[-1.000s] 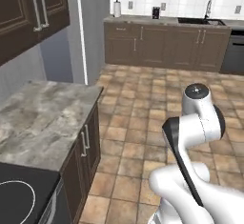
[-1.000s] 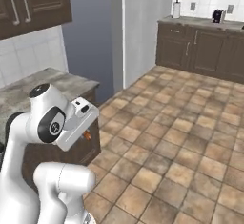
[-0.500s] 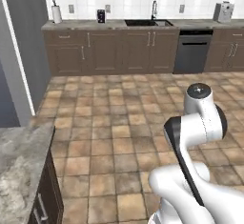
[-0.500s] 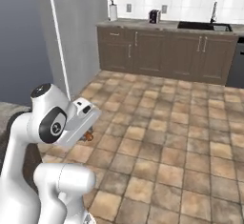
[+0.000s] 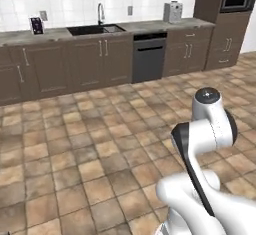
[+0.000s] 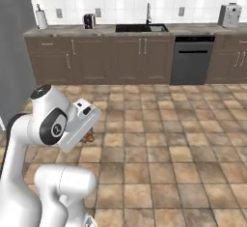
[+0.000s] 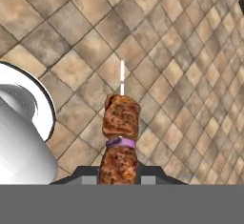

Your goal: Place the cold items (potato and kiwi) from the fridge in one tupperware on the dining counter. Place the warm items (kebab skewer and hot dog) in the stove area in another tupperware.

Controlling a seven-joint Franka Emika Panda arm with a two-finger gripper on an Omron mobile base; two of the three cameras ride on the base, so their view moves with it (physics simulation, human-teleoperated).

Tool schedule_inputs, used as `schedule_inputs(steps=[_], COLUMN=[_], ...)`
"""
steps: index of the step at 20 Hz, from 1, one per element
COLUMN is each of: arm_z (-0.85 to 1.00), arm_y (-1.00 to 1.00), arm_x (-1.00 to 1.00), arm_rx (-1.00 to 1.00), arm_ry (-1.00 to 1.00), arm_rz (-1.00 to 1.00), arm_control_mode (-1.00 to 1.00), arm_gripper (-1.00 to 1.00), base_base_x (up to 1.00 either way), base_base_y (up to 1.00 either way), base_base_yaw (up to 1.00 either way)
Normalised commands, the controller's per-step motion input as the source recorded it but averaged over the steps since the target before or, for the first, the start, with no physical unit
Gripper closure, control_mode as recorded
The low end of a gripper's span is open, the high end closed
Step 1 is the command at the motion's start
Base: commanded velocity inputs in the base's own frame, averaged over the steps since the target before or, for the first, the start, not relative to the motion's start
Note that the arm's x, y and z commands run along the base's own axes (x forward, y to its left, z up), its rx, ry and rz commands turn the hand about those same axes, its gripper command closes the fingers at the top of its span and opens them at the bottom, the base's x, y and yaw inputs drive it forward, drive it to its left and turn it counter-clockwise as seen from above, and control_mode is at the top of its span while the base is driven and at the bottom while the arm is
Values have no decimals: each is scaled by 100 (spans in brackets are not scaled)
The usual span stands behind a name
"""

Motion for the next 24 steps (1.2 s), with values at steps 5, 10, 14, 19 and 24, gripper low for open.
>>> schedule_inputs(steps=[5, 10, 14, 19, 24], arm_z=[0, 0, 0, 0, 0], arm_y=[0, 0, 0, 0, 0], arm_x=[0, 0, 0, 0, 0], arm_rx=[0, 0, 0, 0, 0], arm_ry=[0, 0, 0, 0, 0], arm_rz=[0, 0, 0, 0, 0], arm_control_mode=[100, 100, 100, 100, 100], arm_gripper=[100, 100, 100, 100, 100], base_base_x=[83, 73, 89, 100, 100], base_base_y=[0, 0, 4, 26, 58], base_base_yaw=[-71, -75, -70, -60, -51])
